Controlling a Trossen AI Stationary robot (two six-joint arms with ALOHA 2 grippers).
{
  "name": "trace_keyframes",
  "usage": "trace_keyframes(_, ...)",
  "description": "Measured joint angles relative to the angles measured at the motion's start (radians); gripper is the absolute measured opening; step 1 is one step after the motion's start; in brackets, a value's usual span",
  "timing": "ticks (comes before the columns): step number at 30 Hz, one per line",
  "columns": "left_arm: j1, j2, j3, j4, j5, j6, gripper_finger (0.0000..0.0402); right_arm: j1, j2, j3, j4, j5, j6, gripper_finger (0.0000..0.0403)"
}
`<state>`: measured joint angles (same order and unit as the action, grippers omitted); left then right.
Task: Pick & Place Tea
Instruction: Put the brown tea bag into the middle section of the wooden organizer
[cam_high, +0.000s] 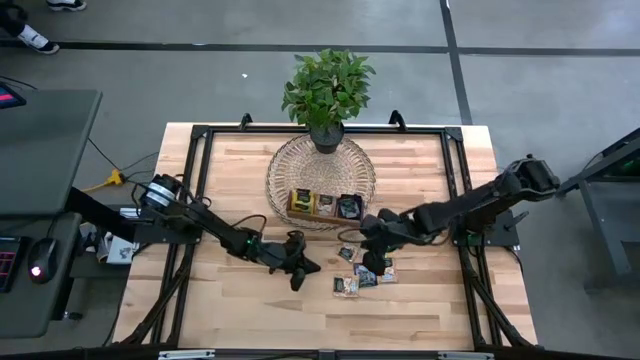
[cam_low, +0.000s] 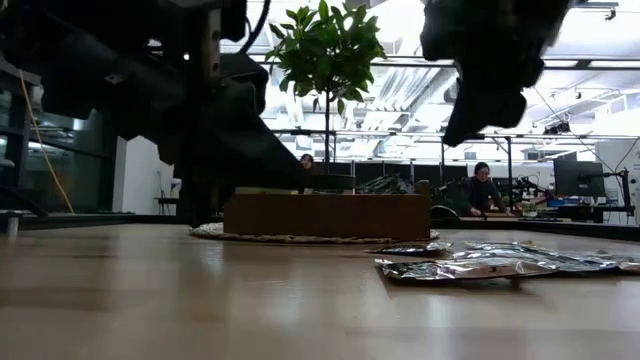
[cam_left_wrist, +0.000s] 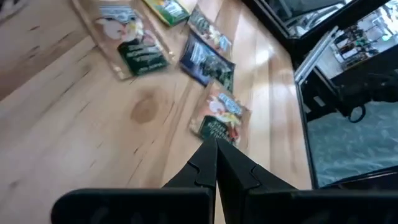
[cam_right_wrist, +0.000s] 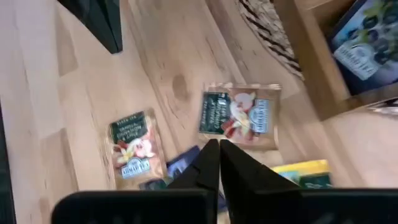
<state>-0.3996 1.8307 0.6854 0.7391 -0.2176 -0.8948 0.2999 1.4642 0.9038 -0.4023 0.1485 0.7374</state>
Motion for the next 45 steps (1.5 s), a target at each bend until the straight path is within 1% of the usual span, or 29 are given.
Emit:
trace_keyframes(3,0.0,0.009,0.027,0.013,0.003,0.0,0.0,0.017,0.011,-0.059,0.086,0.049,0.083,0.0009)
trace_keyframes(5,0.0,0.019,0.036,0.007,0.0,0.004,0.0,0.017,0.02,-0.1,0.137,0.068,0.113,0.0003)
trace_keyframes(9,0.0,0.021,0.05,0.005,-0.022,0.001,0.0,0.0,0.039,-0.169,0.228,0.087,0.181,0.0002)
trace_keyframes(12,0.0,0.02,0.049,-0.004,-0.05,-0.007,0.0,-0.008,0.056,-0.193,0.262,0.094,0.206,0.0002)
trace_keyframes(17,0.001,0.02,0.049,-0.006,-0.085,-0.026,0.0,-0.014,0.104,-0.199,0.305,0.087,0.231,0.0001)
trace_keyframes(25,0.0,0.02,0.049,-0.008,-0.088,-0.027,0.0,-0.014,0.192,-0.199,0.368,0.093,0.281,0.0001)
trace_keyframes(31,0.0,0.02,0.049,-0.008,-0.089,-0.032,0.0,-0.014,0.193,-0.199,0.368,0.098,0.298,0.0)
trace_keyframes(38,0.0,0.02,0.049,-0.01,-0.091,-0.038,0.0,-0.012,0.193,-0.198,0.342,0.064,0.369,0.0)
trace_keyframes(41,0.0,0.02,0.049,-0.024,-0.105,-0.056,0.0,0.011,0.193,-0.198,0.358,0.062,0.42,0.0)
trace_keyframes(45,0.0,0.02,0.049,-0.066,-0.132,-0.095,0.0,0.045,0.193,-0.198,0.387,0.089,0.489,0.0)
